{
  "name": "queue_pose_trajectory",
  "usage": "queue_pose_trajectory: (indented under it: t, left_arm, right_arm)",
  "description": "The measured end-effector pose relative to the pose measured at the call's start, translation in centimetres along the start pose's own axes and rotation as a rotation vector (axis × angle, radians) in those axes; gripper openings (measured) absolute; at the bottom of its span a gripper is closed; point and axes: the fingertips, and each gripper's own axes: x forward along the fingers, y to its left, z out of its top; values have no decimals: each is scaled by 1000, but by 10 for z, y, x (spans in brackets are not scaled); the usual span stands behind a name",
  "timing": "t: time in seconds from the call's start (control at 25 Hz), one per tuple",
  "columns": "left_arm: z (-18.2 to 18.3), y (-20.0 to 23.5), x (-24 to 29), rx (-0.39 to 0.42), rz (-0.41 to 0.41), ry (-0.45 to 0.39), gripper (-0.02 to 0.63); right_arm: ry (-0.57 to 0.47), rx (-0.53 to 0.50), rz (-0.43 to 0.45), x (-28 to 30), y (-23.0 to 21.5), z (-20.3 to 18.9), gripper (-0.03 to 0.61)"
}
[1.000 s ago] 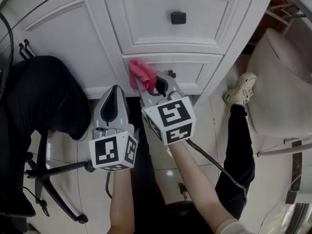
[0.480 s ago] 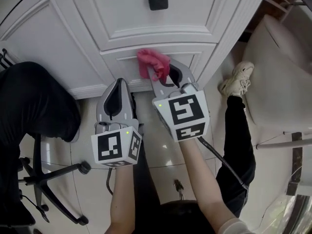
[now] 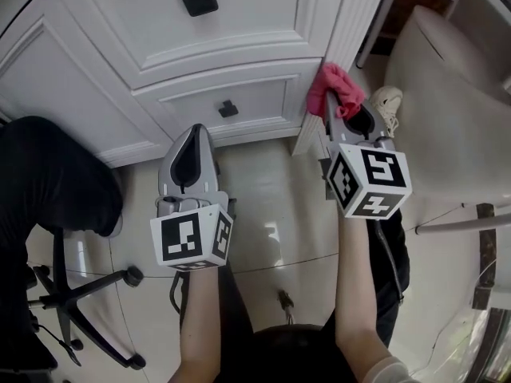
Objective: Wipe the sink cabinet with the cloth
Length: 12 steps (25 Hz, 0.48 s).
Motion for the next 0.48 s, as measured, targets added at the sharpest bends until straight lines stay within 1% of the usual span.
queue_pose_trajectory:
  t: [0.04,0.12,0.24,0.32,0.36,0.4,0.48]
  left_arm:
    - [1,6,-3,6,16,-5,15]
    - [4,26,-13,12,64,-13,15]
    - [-1,69,-35,-1,142,-11,15]
    - [-5,96,-52,-1,183,1,15]
    - [-7,108,-59,3,201,8,15]
    - [-8,119,-65,5,216,14,15]
    - [-10,138,-73,2,241,21,14]
  right_arm:
    - [-9,5,17,-4,9,2,61]
    - [-32,3,97,-10,49,5,61]
    - [-42,-7,280,-3,146,-5,61]
    - [-21,-26,403,8,214,-21,61]
    - [-6,-32,450,15,242,-30,61]
    - [10,-36,480,21,264,-39,61]
    - [42,-45,496,35,286,-55,61]
